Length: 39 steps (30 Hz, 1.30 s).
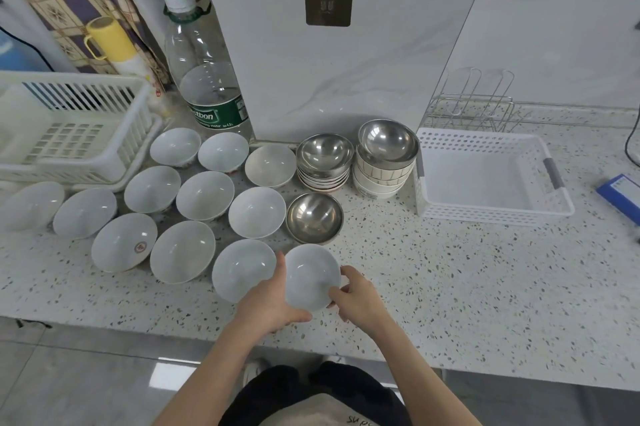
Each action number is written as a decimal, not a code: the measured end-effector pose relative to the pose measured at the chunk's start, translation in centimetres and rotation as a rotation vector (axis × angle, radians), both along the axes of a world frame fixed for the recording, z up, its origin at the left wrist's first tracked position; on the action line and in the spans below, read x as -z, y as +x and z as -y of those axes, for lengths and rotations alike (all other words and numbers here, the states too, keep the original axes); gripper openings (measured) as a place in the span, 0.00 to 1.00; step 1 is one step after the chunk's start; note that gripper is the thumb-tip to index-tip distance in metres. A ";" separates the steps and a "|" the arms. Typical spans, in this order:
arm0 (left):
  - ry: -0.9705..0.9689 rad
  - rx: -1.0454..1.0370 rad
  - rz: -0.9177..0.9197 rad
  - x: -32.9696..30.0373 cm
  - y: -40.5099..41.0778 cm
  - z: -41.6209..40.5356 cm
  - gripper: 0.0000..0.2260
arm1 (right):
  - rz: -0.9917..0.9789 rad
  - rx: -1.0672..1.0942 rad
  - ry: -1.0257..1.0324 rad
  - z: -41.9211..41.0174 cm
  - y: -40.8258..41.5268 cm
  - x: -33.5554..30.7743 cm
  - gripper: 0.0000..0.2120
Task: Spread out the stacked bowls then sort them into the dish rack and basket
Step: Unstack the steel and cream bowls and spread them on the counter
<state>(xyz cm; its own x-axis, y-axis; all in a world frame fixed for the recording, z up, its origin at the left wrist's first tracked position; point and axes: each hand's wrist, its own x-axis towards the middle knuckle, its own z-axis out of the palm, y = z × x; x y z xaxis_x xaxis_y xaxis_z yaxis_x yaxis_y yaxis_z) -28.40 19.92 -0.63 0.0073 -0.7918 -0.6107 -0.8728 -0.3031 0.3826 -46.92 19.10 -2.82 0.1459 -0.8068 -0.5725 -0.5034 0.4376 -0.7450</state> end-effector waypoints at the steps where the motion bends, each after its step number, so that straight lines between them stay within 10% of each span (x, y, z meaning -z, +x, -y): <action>1: 0.010 0.005 0.017 -0.1 -0.1 0.1 0.59 | -0.004 -0.010 0.008 0.1 0.0 -0.1 0.20; 13: 0.097 -0.056 -0.118 -1.1 0.5 0.6 0.58 | 0.008 0.112 0.030 1.0 -0.3 -0.8 0.17; 24: -0.161 -0.355 -0.508 -2.3 2.1 11.2 0.35 | -0.122 0.355 -0.153 6.5 0.0 -4.4 0.14; 31: -0.149 -0.443 -0.456 -3.6 0.0 19.2 0.35 | -0.100 0.392 -0.209 9.6 0.4 -6.0 0.09; 39: -0.128 -0.425 -0.586 -2.9 -1.5 21.3 0.12 | -0.112 0.455 -0.159 8.0 0.0 -4.9 0.10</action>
